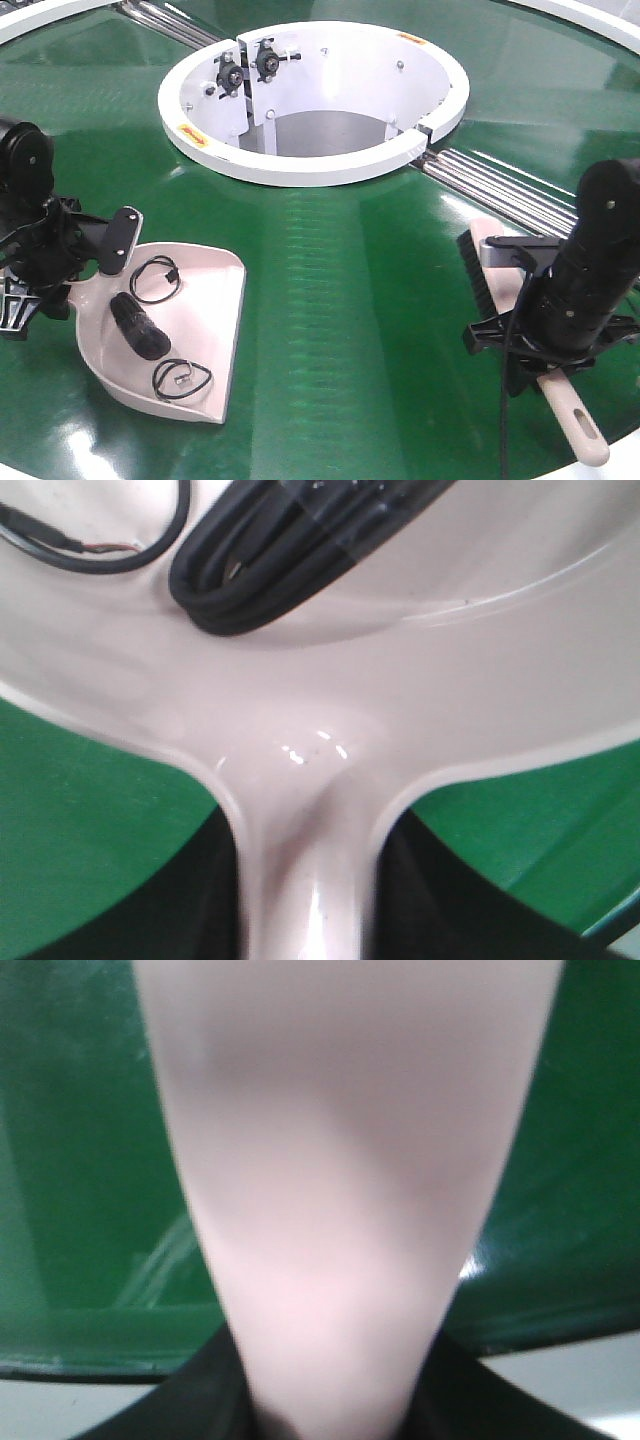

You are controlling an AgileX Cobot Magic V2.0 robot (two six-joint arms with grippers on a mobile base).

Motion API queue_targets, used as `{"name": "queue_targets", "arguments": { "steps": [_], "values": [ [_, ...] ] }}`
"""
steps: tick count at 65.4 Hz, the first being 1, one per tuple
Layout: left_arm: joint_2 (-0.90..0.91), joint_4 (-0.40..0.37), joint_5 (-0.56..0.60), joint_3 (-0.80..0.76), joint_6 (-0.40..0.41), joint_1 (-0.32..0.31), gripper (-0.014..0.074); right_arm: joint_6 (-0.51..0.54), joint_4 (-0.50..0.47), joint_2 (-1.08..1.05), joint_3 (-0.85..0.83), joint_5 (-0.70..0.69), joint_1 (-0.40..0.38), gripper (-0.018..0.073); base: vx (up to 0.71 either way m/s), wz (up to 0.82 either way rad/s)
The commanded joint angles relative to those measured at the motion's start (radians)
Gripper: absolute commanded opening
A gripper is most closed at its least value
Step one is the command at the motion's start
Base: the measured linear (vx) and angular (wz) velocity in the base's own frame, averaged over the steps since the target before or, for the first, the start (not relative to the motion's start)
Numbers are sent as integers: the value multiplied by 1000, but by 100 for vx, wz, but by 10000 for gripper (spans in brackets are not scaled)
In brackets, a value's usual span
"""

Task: Clean and inspect green conveyor with broom and dustpan
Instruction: 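Carry the brush with the right gripper back to its spot on the belt, then lower the brush onto the belt and open the right gripper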

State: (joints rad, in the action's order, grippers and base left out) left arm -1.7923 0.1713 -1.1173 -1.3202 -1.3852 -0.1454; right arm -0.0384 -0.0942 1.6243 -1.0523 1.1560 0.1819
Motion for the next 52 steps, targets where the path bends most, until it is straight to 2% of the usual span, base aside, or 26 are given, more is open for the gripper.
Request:
{"name": "queue_targets", "arguments": {
  "steps": [1, 18, 52],
  "values": [
    [42, -11, 4, -29, 2, -8, -6, 23, 0, 13, -21, -11, -6, -1, 0, 0],
    [42, -11, 4, -29, 2, -8, -6, 60, 0, 116, -21, -28, -6, -1, 0, 0],
    [42, -11, 4, -29, 2, -8, -6, 88, -11, 137, -21, -61, -6, -1, 0, 0]
  ]
}}
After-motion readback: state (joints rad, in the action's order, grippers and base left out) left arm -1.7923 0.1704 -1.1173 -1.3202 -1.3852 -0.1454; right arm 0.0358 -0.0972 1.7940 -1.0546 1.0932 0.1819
